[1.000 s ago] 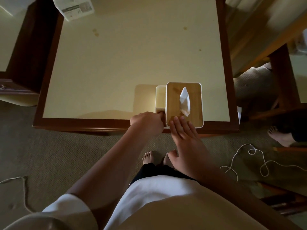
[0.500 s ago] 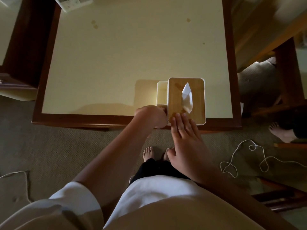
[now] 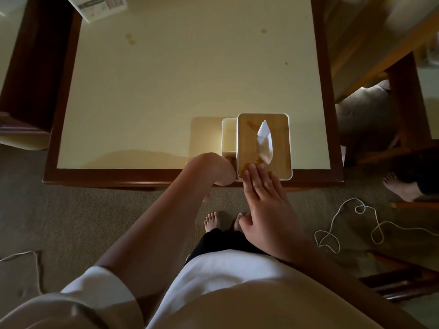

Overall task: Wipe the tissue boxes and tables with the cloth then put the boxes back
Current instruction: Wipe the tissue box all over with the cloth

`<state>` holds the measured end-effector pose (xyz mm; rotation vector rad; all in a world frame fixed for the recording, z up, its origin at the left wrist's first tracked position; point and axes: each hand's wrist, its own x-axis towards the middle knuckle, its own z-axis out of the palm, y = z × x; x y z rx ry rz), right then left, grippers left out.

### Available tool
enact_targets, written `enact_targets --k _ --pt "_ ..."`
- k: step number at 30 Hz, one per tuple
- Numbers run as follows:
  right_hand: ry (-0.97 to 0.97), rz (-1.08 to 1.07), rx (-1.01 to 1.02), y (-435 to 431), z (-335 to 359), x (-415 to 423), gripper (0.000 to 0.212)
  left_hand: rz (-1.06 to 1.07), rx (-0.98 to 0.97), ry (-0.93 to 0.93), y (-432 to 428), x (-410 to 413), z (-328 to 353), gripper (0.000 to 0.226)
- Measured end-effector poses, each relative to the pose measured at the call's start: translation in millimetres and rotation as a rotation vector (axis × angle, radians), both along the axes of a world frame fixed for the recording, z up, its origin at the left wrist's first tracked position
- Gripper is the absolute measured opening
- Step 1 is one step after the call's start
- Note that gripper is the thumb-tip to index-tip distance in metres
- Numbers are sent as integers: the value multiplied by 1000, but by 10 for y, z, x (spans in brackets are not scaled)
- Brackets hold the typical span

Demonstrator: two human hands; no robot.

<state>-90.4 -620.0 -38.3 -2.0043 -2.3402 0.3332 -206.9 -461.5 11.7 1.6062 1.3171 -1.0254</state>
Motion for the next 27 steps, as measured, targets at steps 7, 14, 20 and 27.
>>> enact_targets --k 7,14,20,27 --pt "-18 -5 -16 8 16 -23 97 1 -57 19 12 56 187 56" --pt "-68 -18 -15 21 67 -89 102 -113 99 -94 75 21 -25 46" --pt "-52 -18 -16 31 82 -70 102 -2 513 -426 -47 -371 -173 14" --pt "-50 8 -24 34 85 -34 104 989 506 -1043 146 -999 220 32"
